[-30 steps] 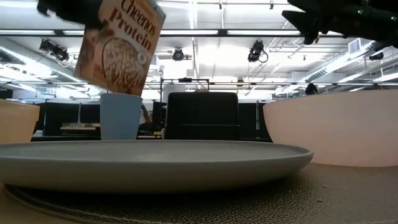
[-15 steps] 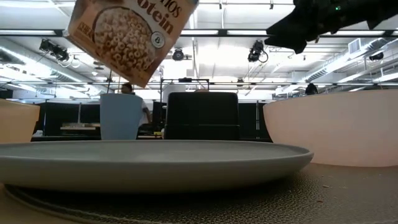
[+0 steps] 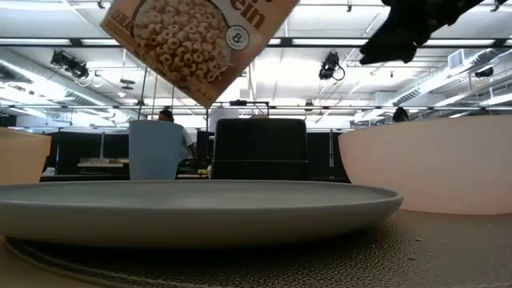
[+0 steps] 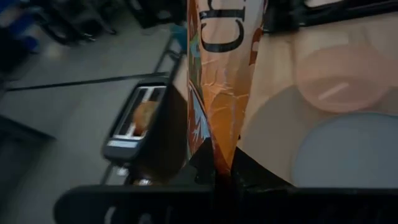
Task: Arrange a breakfast setting
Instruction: Pour the cereal from the yellow cereal box into the orange bowl
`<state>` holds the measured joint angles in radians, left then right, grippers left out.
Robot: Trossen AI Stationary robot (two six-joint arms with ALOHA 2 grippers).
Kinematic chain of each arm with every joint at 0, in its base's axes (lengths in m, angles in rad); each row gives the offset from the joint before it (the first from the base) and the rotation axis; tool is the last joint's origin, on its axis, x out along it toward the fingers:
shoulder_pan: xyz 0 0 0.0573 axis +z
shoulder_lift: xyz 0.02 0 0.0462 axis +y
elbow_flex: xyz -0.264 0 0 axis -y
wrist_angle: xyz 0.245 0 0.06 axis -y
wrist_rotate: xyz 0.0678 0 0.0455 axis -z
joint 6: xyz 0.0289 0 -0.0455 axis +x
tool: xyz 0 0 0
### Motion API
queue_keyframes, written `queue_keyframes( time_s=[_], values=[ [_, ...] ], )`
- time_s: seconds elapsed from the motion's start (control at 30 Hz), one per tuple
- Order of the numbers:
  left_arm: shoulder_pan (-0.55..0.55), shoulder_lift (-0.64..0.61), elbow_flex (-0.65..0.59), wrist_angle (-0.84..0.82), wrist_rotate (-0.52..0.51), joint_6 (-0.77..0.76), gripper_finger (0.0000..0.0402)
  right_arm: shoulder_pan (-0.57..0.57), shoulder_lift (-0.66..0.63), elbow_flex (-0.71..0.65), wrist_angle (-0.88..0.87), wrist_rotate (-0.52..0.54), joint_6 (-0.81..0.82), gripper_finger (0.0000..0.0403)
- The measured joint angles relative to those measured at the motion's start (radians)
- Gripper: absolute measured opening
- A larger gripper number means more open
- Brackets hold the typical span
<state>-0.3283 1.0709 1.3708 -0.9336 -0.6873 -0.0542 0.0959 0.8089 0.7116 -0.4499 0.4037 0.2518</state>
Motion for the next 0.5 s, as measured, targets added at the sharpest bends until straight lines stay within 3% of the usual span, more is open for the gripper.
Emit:
queue_keyframes(
  time_s=[0.2, 0.5],
  values=[
    [0.138, 0.003, 0.0, 0.046, 0.252, 0.121, 0.0007, 0.02, -0.013, 0.034, -0.179, -0.001, 0.136, 0.0204],
    [0.245, 0.074, 0.018, 0.038, 0.436, 0.188, 0.0007, 0.103, -0.096, 0.06, -0.219, 0.036, 0.249, 0.0204]
  ],
)
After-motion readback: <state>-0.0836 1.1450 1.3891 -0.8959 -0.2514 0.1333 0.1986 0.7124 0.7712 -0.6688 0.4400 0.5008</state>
